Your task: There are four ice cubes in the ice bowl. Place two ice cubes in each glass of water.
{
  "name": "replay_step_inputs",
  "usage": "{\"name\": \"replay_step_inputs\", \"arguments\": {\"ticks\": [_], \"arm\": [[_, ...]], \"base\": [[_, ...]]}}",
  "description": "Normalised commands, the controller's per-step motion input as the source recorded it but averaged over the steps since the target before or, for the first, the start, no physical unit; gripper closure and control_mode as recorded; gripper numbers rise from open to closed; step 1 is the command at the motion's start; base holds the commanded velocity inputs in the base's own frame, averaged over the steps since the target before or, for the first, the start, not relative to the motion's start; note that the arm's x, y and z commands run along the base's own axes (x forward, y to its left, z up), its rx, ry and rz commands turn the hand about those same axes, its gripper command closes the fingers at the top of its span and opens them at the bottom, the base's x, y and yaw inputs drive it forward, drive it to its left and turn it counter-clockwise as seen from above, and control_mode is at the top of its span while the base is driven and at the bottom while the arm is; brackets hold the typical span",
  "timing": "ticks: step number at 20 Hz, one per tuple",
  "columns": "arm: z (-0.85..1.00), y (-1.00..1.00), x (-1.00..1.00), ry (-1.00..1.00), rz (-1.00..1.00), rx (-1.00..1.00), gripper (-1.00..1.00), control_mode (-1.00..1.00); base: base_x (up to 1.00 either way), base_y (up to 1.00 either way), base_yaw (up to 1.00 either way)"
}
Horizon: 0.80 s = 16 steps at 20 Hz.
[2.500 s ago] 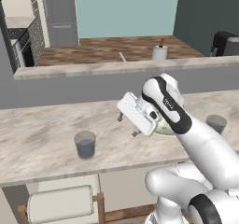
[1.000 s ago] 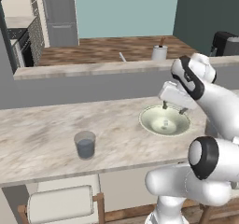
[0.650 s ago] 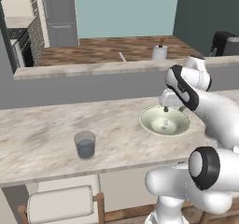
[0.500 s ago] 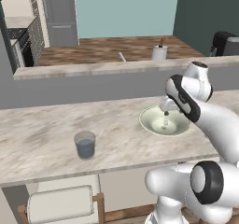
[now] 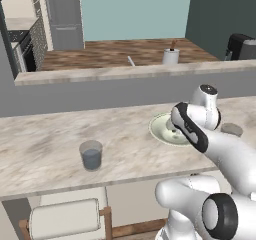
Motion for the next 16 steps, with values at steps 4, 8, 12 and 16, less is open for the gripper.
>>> {"name": "replay_step_inputs", "arguments": {"ticks": [4, 8, 12, 16], "arm": [[0.00, -0.34, 0.56, 0.38, -0.18, 0.00, -1.00, -1.00], [0.00, -0.47, 0.59, 0.30, -0.15, 0.00, -1.00, -1.00], [-0.12, -0.40, 0.35, 0.04, -0.17, 0.03, -1.00, -1.00], [-0.32, -0.19, 0.11, -0.05, -0.15, 0.05, -1.00, -1.00]], "base": [[0.00, 0.00, 0.00], [0.00, 0.00, 0.00], [0.00, 0.00, 0.00], [0.00, 0.00, 0.00]]}}
